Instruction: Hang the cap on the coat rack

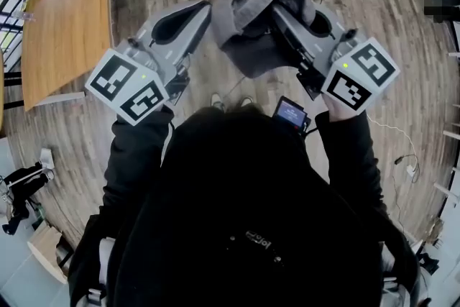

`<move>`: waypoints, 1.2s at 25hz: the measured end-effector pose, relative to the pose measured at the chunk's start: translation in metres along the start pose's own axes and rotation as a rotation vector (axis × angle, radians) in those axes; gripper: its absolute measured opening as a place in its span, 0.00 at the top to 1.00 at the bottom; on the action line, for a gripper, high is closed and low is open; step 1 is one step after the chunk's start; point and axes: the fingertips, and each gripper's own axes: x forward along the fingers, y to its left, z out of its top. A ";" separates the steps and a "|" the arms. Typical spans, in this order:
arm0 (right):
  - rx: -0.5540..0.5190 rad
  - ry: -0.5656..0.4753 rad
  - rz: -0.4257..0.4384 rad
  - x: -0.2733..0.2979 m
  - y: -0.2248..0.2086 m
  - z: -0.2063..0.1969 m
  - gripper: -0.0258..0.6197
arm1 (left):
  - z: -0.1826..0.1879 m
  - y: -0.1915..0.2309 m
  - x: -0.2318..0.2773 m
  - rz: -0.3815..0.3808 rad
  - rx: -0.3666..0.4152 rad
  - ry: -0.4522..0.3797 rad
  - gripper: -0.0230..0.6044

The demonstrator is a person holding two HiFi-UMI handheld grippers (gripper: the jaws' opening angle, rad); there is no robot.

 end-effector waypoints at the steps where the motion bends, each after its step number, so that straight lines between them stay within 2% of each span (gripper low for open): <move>1: 0.006 -0.006 0.000 -0.005 -0.003 0.000 0.92 | -0.002 -0.003 0.004 0.002 -0.001 0.004 0.96; 9: 0.052 -0.036 0.020 -0.056 -0.024 -0.006 0.92 | -0.013 -0.039 0.032 0.017 0.007 0.024 0.96; 16: 0.053 -0.036 0.047 -0.075 -0.036 -0.008 0.92 | -0.023 -0.050 0.040 0.052 0.006 0.031 0.96; 22: 0.076 -0.050 0.044 -0.078 -0.040 -0.012 0.92 | -0.022 -0.047 0.038 0.063 0.005 0.021 0.96; 30: 0.060 -0.056 -0.006 -0.081 -0.049 -0.003 0.92 | -0.017 -0.037 0.049 0.017 -0.006 -0.011 0.96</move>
